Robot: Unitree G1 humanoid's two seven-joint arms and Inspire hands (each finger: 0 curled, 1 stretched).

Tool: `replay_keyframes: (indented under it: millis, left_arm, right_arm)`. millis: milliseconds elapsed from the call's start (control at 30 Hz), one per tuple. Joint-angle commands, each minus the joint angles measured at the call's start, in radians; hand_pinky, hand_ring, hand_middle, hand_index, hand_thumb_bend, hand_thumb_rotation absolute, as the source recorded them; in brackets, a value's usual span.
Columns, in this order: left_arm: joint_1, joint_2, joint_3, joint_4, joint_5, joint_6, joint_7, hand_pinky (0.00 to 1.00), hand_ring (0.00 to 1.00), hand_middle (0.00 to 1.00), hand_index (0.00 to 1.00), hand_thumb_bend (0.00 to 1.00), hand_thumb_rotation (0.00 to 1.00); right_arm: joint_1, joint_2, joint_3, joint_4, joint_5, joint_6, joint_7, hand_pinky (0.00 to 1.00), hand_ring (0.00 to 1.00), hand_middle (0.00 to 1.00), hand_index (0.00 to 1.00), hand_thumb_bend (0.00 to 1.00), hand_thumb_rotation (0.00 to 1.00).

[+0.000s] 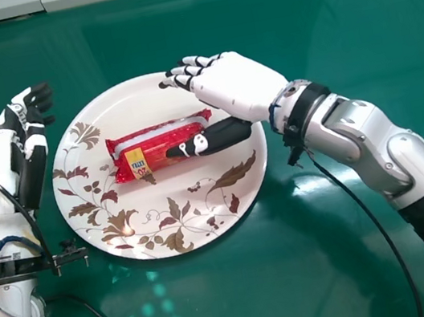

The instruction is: Pick up biscuit and place it in the plate

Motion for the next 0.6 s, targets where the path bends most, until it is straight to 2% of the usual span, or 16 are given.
replay_keyframes:
  millis: [0, 67, 167, 267, 400, 567]
  left_arm:
    - [0.001, -0.005, -0.006, -0.002, 0.005, 0.000, 0.005, 0.77, 0.85, 0.86, 0.85, 0.30, 0.00]
    - [0.001, -0.004, -0.006, -0.001, 0.010, 0.000, 0.007, 0.77, 0.85, 0.86, 0.86, 0.30, 0.00]
    - [0.001, -0.004, -0.008, 0.003, 0.011, -0.003, 0.008, 0.76, 0.85, 0.86, 0.85, 0.30, 0.00]
    - [0.003, -0.005, -0.010, 0.002, 0.014, 0.000, 0.010, 0.76, 0.85, 0.86, 0.85, 0.30, 0.00]
    - [0.009, -0.010, -0.012, -0.003, 0.029, 0.003, 0.018, 0.76, 0.85, 0.86, 0.85, 0.29, 0.00]
    - [0.006, -0.011, -0.016, 0.018, 0.039, -0.018, 0.030, 0.74, 0.83, 0.84, 0.84, 0.30, 0.01]
  right_arm:
    - [0.015, -0.009, -0.010, -0.032, -0.004, 0.012, 0.009, 0.78, 0.94, 0.99, 0.96, 1.00, 0.68]
    - [0.018, -0.012, -0.019, -0.051, -0.004, 0.026, 0.012, 0.77, 0.94, 0.99, 0.95, 1.00, 0.68]
    - [0.036, -0.009, -0.051, -0.091, 0.003, 0.061, 0.001, 0.72, 0.88, 0.94, 0.91, 1.00, 0.67]
    - [0.079, 0.006, -0.108, -0.151, 0.031, 0.124, -0.008, 0.66, 0.81, 0.88, 0.85, 0.99, 0.59]
    - [0.164, 0.019, -0.200, -0.253, 0.091, 0.207, -0.010, 0.57, 0.74, 0.81, 0.80, 0.86, 0.54]
    - [0.297, 0.022, -0.305, -0.383, 0.119, 0.295, -0.019, 0.60, 0.75, 0.81, 0.80, 0.69, 0.53]
